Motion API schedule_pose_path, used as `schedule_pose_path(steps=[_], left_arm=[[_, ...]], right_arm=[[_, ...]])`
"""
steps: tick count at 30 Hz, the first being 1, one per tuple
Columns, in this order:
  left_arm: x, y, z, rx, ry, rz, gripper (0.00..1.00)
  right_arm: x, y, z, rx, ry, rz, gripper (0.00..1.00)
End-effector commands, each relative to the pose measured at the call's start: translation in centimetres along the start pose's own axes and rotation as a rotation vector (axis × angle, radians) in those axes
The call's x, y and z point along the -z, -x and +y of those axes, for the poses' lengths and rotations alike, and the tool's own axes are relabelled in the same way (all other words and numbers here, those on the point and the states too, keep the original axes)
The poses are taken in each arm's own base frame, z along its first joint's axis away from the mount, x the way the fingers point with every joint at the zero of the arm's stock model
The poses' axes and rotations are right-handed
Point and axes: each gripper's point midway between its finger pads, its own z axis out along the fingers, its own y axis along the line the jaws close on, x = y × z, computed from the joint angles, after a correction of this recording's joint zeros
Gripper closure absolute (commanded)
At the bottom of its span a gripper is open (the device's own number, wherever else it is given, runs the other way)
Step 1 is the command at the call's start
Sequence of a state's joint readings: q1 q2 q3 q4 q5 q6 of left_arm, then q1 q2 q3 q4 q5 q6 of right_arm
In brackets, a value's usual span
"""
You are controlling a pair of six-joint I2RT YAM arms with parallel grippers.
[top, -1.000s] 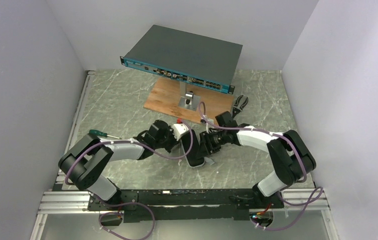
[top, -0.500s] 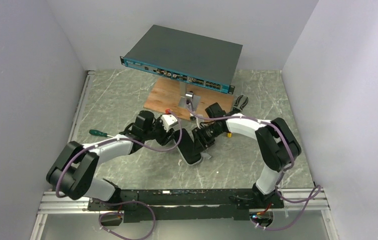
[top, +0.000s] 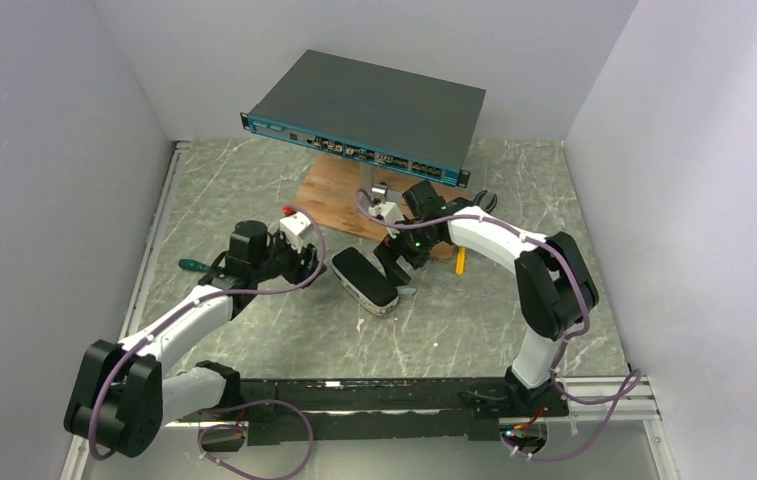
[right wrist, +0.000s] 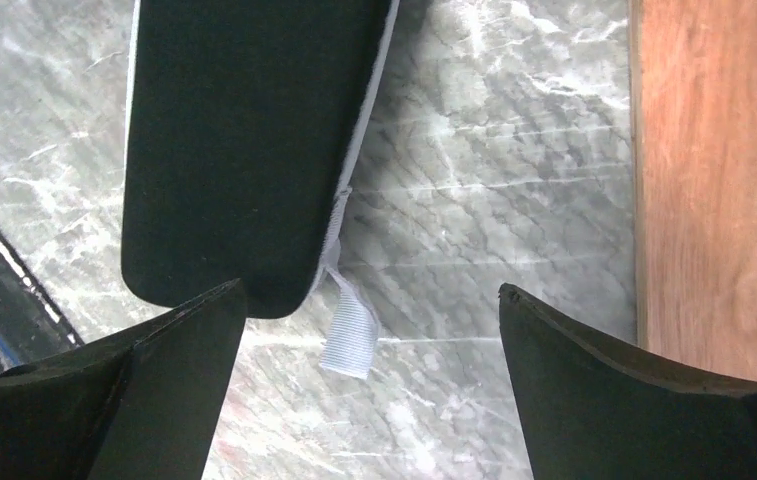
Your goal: Open the umbrella
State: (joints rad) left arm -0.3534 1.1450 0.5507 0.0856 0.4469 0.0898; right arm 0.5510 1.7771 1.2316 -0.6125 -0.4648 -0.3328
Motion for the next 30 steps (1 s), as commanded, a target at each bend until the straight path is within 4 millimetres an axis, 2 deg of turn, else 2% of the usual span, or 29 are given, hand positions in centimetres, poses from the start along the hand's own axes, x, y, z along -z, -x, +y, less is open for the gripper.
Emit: schedule_pose_path(steps=[1, 6, 10, 16, 20, 24, 26, 28, 30], left_arm=[[1.4, -1.1, 1.6, 0.118, 0.086, 0.019, 0.39], [2.7, -1.1, 2.9, 0.22, 0.152, 0.017, 0.38], [3.5, -0.7, 3.4, 0.247, 0.161, 0.032, 0.37], [4.3, -0.3, 3.3, 0.232, 0.162, 0.02, 0.36], [4.8, -0.4, 3.4, 0.246, 0.182, 0.034, 0.32], [5.3, -0.8, 4.1, 0.266, 0.236, 0.043, 0.23], [5.5, -0.5, 4.1, 0.269, 0.243, 0.029, 0.13], [5.5, -0.3, 3.8, 0.274, 0.229, 0.01, 0.03], [5.6, 0.1, 3.6, 0.274, 0.217, -0.009, 0.01]], right_arm=[[2.4, 3.9, 1.9, 0.04, -0.13, -0.103, 0.02], [0.8, 4.9, 2.6, -0.024, -0.227, -0.08, 0.02], [0.0, 5.8, 3.8, -0.027, -0.217, -0.103, 0.02], [-1.3, 5.2, 4.6, -0.027, -0.227, -0.118, 0.01], [-2.1, 5.6, 5.9, -0.023, -0.194, -0.122, 0.0], [-2.8, 5.3, 7.7, 0.005, -0.16, -0.106, 0.0], [-3.3, 4.9, 8.3, 0.019, -0.153, -0.095, 0.0], [-3.9, 4.1, 8.2, 0.021, -0.159, -0.07, 0.0], [-4.4, 3.0, 7.7, 0.027, -0.17, -0.04, 0.04]])
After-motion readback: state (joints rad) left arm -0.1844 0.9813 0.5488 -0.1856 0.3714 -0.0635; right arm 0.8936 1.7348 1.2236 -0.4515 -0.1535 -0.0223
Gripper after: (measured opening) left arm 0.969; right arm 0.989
